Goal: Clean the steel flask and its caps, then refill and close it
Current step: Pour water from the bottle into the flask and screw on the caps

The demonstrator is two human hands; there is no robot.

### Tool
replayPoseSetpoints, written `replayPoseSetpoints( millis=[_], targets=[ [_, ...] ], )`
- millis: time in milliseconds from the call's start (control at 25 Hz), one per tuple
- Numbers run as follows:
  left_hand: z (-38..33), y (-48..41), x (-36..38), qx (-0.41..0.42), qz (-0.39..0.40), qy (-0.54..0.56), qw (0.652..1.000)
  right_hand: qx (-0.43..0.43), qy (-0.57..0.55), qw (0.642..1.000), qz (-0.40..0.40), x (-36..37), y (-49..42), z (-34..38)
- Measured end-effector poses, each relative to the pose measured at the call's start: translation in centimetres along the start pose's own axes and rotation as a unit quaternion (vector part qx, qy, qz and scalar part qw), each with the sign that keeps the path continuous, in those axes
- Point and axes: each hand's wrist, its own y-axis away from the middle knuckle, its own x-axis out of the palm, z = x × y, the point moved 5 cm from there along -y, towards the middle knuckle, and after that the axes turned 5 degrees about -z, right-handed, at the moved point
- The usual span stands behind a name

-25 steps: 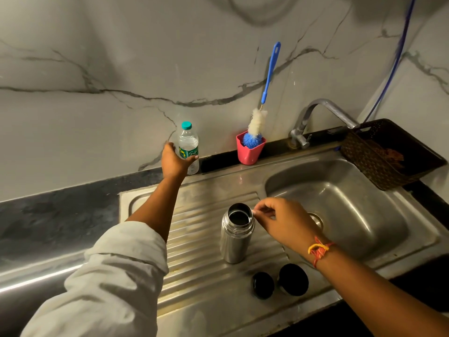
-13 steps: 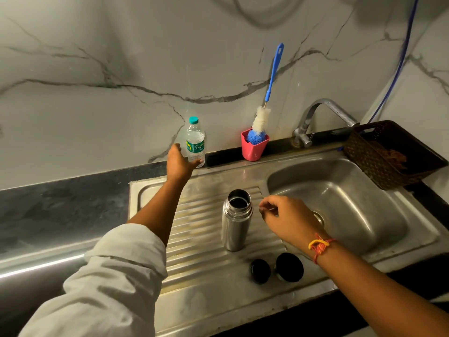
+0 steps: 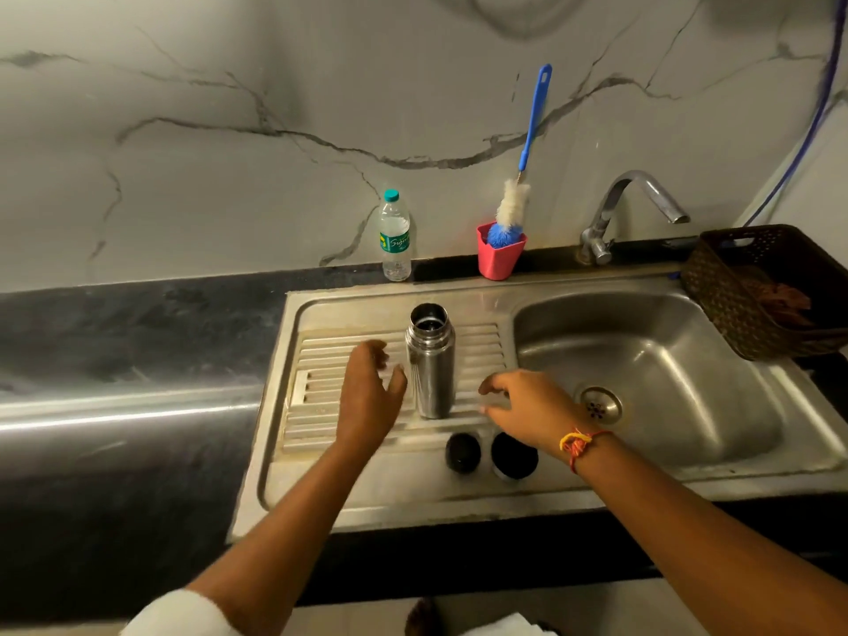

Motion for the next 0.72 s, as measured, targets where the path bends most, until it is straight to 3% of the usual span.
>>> replayPoseSetpoints(
  millis=[120,360,720],
  targets=[
    [-0.4,7.1,1.4,0.038,0.024,0.007,0.999,-0.036,0.029,0.998,0.044,1.7,0.8,-1.2],
    [0.3,12.1,6.1,-0.019,0.184,-0.08,0.98,-0.071,0.037,0.994,0.076,3.2,2.0,-3.0],
    [-0.3,12.1,7.5,-0.048,0.126,-0.082,0.988,-0.116,-0.005,0.991,0.06,2.5,2.7,-2.4]
  ],
)
